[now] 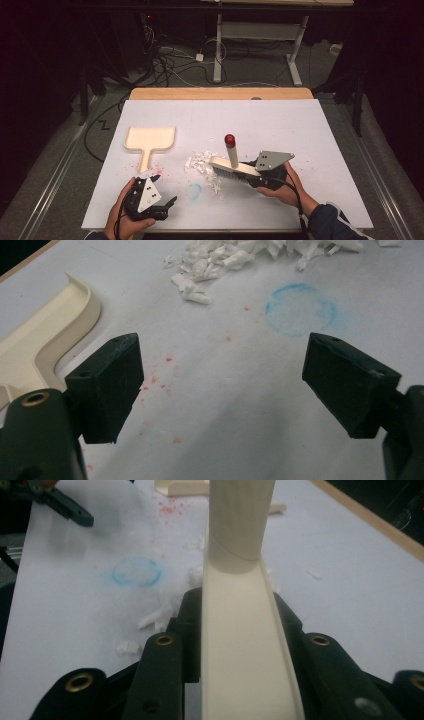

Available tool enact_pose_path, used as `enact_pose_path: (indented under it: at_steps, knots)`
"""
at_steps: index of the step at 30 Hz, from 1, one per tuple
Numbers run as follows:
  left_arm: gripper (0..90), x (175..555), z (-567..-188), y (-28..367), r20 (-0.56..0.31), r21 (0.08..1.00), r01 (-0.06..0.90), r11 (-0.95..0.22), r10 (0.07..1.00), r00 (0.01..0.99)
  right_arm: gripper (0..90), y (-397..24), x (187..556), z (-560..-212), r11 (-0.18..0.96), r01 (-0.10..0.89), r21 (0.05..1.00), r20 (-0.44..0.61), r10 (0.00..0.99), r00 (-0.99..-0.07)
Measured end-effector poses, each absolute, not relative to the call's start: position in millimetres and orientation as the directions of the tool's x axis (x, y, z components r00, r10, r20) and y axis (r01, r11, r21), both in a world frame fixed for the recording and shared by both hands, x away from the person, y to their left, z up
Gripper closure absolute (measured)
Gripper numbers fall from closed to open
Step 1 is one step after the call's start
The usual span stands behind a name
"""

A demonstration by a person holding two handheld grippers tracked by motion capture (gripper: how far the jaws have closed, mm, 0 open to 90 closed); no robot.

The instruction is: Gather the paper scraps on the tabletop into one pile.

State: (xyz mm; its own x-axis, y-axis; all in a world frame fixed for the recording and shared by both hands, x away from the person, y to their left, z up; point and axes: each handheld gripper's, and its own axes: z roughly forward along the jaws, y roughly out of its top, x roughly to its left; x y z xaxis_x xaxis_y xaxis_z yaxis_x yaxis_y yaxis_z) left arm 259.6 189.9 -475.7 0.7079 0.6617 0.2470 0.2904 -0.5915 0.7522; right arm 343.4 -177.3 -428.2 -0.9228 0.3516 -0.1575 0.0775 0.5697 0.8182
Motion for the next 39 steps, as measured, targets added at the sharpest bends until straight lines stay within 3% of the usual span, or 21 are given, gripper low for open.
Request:
enact_pose_path:
  at_steps: [11,18,28,39]
  knots:
    - [16.1,258,-474,191,0.253,0.755,0.284,-0.591,0.662,0.706,68.0,-205,324,-400,0.505,0.085,0.859,-0.146,0.4,-0.905]
    - [16.1,259,-474,191,0.251,0.755,0.285,-0.59,0.662,0.706,68.1,-212,331,-400,0.485,0.152,0.861,-0.19,0.584,-0.789]
    - [16.1,259,-475,191,0.249,0.753,0.286,-0.592,0.66,0.709,68.1,-178,367,-442,0.513,0.25,0.821,-0.245,0.713,-0.657]
    - [16.1,260,-475,193,0.245,0.754,0.288,-0.591,0.659,0.711,68.1,-115,358,-453,0.515,0.186,0.837,-0.243,0.653,-0.718]
